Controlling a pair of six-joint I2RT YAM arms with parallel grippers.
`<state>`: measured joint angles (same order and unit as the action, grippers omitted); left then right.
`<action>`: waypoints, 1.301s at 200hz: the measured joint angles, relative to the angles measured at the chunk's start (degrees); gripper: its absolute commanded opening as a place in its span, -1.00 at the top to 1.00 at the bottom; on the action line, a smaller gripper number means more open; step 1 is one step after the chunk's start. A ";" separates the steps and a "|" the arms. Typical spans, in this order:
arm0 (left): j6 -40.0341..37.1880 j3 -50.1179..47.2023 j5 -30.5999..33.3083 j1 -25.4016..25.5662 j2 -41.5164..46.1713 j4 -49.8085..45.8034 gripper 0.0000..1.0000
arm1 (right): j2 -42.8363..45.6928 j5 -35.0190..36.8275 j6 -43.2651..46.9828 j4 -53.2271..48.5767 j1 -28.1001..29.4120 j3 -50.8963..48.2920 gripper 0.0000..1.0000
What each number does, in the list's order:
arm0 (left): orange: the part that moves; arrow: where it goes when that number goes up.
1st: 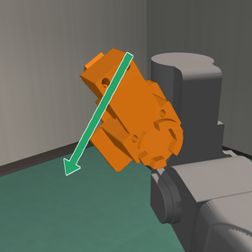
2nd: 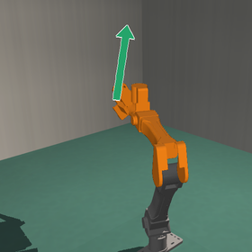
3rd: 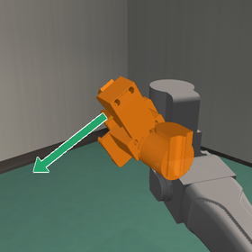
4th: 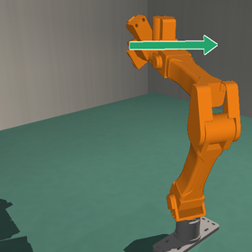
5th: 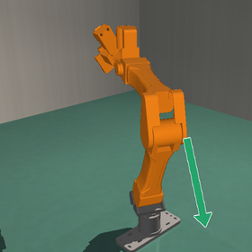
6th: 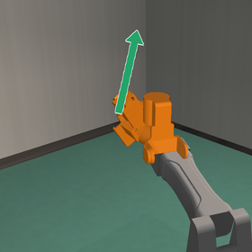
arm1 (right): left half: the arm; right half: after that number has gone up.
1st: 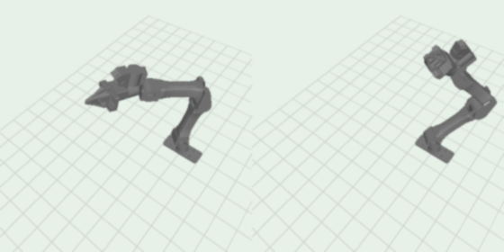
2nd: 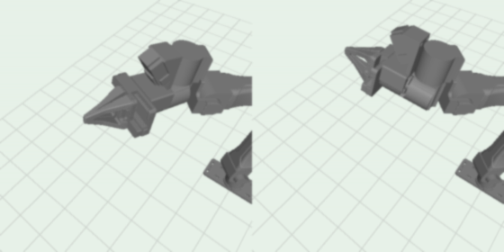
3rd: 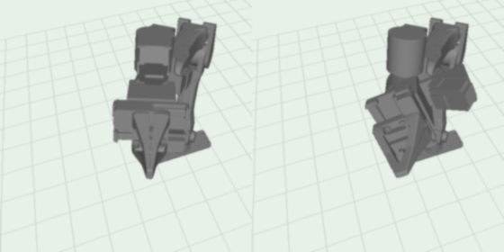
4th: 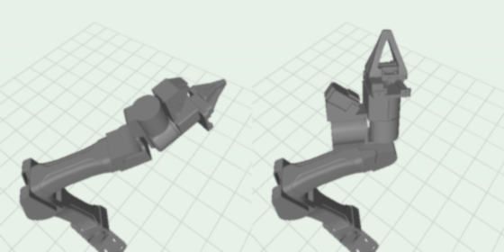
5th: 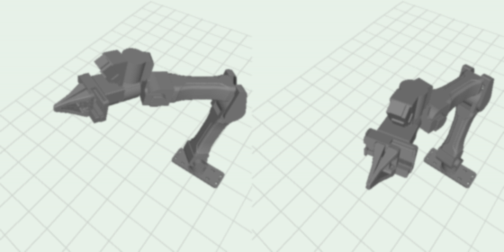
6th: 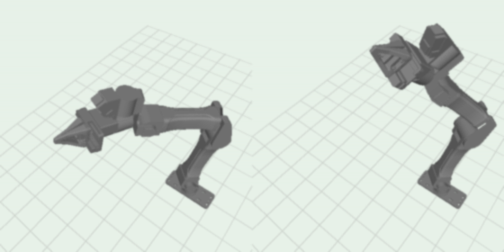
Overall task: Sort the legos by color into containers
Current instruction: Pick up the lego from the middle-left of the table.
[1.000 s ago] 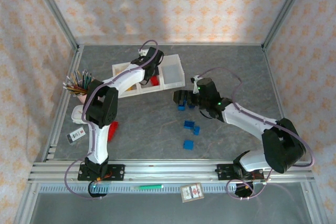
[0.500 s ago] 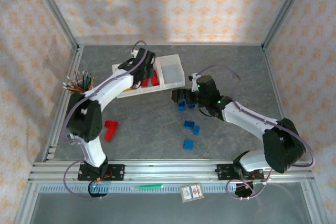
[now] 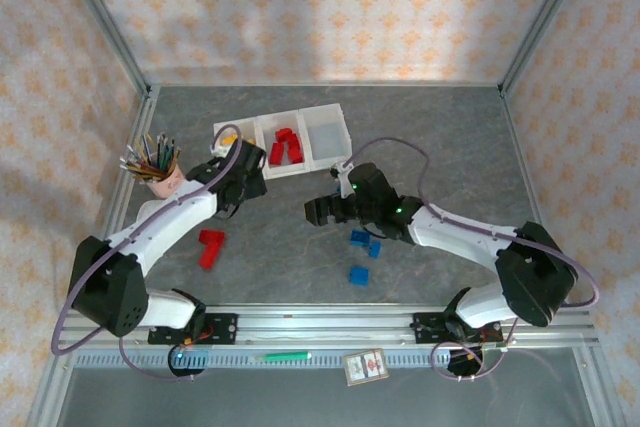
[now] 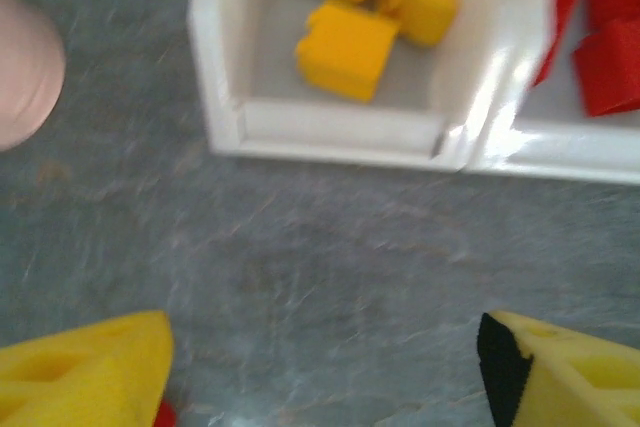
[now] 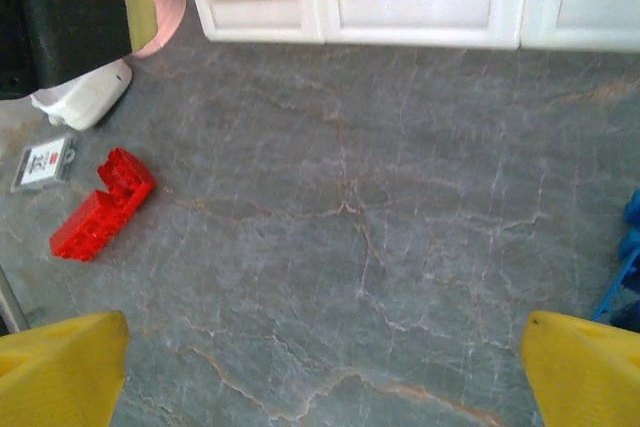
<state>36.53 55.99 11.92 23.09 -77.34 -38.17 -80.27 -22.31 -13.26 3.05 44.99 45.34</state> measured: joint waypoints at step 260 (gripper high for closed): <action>14.10 -25.31 -8.68 -11.47 4.04 15.67 -0.36 | -2.89 0.02 -1.73 2.38 1.86 -1.97 -0.99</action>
<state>50.63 30.68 3.25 11.62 -73.30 -22.50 -83.15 -22.28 -14.98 5.43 46.85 43.38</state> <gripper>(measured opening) 0.729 0.996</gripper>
